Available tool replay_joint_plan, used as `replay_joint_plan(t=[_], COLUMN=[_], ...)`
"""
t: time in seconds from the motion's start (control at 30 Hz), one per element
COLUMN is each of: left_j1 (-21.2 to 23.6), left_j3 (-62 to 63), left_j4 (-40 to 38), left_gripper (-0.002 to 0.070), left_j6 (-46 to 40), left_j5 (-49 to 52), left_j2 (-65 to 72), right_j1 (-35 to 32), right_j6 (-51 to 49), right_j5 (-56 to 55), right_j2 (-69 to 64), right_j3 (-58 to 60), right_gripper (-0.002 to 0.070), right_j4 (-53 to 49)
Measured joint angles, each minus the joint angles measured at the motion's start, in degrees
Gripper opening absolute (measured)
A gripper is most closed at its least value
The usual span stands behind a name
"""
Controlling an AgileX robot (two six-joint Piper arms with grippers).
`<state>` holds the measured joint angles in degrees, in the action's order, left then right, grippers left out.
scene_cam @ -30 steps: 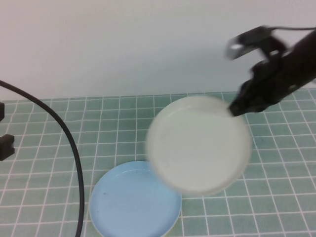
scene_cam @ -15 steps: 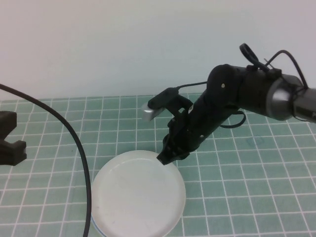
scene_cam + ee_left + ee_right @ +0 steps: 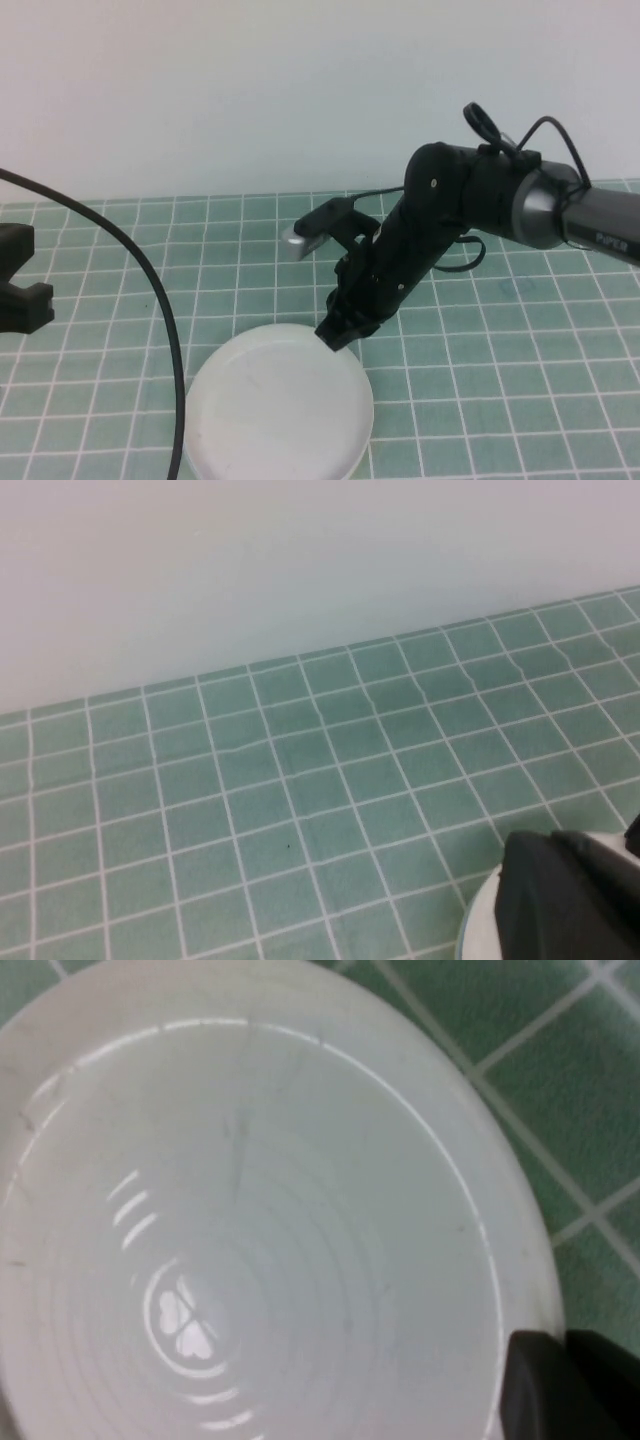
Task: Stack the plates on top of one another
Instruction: Place the white plate on the blue plate
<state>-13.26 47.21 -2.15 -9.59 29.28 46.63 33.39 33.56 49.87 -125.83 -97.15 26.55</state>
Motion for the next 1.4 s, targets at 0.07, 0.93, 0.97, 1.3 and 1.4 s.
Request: replay_joint_plan(t=[0.07,0.93,0.97,1.3,1.4], left_j1=[0.0,-0.1,-0.1,-0.1,-0.1], left_j3=[0.0,-5.3,-5.3,-5.3,-5.3], left_j4=[0.0,-1.3,-1.3,-1.6,-1.6], left_gripper=[-0.0001,-0.0001,-0.0001,-0.0001,-0.0001], left_j6=[0.0,0.1,0.1,0.1,0.1], left_j5=[0.0,1.1,2.5,9.5,9.6], left_j2=[0.0,-5.9,-6.7,-22.0,-26.5], right_j1=[0.0,0.0,0.0,0.0,0.0], right_j6=[0.0,-8.4,-8.5,-10.0,-11.4], right_j5=[0.7,20.3,20.3,17.2,17.5], right_j2=[-0.8,18.0,18.9,26.0,26.8], right_j3=[0.0,-4.9,-4.9,-4.9,-4.9], right_gripper=[0.0040,0.0011,0.0008,-0.0001,-0.0001], right_j4=[0.0,-16.0,-16.0,-14.0,-13.8])
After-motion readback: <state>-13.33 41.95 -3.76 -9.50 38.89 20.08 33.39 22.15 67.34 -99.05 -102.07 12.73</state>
